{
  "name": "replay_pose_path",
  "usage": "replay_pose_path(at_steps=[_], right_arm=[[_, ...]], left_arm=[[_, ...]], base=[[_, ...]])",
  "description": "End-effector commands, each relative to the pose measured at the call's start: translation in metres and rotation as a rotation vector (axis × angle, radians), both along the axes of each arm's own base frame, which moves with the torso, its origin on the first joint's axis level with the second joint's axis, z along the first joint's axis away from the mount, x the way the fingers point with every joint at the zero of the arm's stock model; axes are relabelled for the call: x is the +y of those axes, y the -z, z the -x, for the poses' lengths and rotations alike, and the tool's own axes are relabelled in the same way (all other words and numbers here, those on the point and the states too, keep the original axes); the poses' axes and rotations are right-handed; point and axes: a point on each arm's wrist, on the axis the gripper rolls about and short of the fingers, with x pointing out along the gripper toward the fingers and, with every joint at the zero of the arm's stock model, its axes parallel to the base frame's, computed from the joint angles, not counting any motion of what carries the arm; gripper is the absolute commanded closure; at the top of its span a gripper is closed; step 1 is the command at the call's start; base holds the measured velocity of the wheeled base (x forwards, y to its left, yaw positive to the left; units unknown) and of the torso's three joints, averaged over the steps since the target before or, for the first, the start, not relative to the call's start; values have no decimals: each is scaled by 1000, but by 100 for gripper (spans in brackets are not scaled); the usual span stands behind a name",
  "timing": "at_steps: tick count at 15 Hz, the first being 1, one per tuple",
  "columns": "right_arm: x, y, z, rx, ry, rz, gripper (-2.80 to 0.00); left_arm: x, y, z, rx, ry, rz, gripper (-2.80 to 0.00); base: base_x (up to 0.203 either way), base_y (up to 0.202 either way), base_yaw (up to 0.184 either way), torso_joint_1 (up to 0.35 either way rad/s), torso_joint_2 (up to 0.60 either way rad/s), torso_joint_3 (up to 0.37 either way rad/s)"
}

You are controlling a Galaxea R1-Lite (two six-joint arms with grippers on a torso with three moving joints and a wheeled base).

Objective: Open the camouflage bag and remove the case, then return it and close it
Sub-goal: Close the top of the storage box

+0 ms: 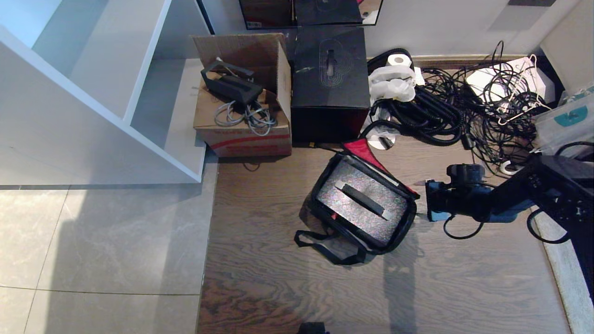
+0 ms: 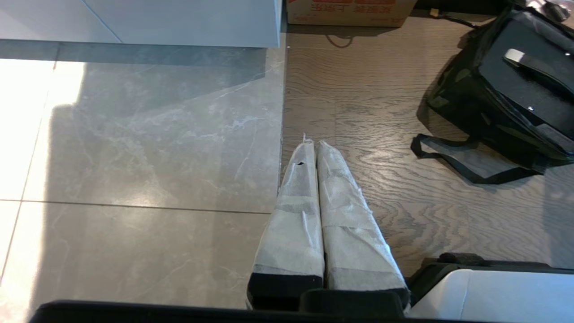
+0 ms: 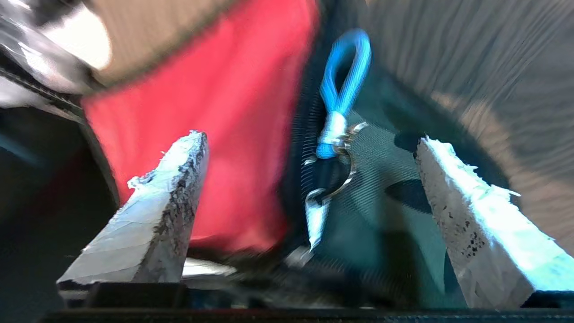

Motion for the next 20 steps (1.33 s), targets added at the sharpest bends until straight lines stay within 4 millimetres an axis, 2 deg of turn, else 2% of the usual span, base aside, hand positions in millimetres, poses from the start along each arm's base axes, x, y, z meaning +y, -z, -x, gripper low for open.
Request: replay_pose_path(at_steps=[1,5,7,11,17,20], right_arm=[[0,25,-13,-1,-57,-46,-280],[-4,36,-35,-60,-53,-21,-280],[-21,37,-33,-61,-12,-8,-280],[-33,24,-32,-87,-1,20,-280],[-33,24,-45,-143,-4,20,-280],[-34,32,-49,-152,-7,15,-280]], left_arm=[[0,0,0,0,0,0,0],[0,0,0,-1,0,1,0],[0,0,0,-2,0,0,0],[0,0,0,0,0,0,0],[0,0,0,0,0,0,0],[0,0,0,0,0,1,0]], base=[[0,0,0,0,0,0],[0,0,0,0,0,0],[0,0,0,0,0,0],[0,0,0,0,0,0],[0,0,0,0,0,0],[0,0,0,0,0,0]])
